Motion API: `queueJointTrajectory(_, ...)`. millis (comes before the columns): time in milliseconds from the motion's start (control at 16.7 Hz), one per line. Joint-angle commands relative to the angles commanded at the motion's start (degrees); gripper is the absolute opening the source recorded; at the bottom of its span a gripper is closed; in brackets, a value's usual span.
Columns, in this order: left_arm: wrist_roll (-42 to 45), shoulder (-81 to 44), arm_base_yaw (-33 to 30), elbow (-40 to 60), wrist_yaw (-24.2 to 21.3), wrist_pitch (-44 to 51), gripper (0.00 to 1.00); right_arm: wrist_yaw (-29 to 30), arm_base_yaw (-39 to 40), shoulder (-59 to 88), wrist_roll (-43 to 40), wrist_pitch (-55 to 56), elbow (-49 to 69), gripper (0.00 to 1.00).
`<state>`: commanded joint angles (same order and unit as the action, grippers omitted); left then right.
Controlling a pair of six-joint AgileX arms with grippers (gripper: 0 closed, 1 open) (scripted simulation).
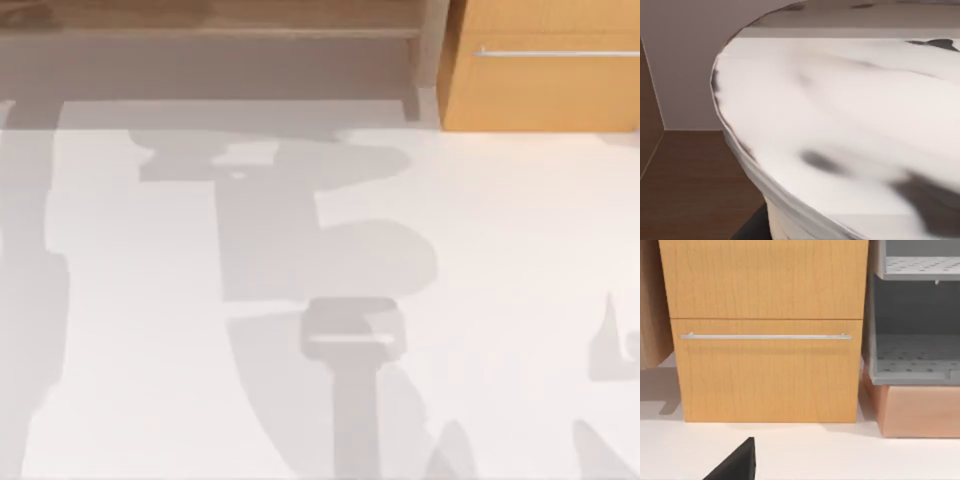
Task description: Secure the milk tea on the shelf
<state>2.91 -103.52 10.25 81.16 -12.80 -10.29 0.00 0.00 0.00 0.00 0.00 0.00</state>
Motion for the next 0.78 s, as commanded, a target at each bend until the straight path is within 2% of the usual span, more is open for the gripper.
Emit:
queueJointTrajectory(360,0.2,-0.1,-0.1,0.2,-0.1,0.0,0.00,0.0,0.0,0.0,0.0,0.0,0.0,1.00)
queueJointTrajectory(780,0.0,-7.9,-0.7,4.0,0.6,-4.2,0.00,0.0,0.0,0.0,0.0,0.0,0.0,1.00)
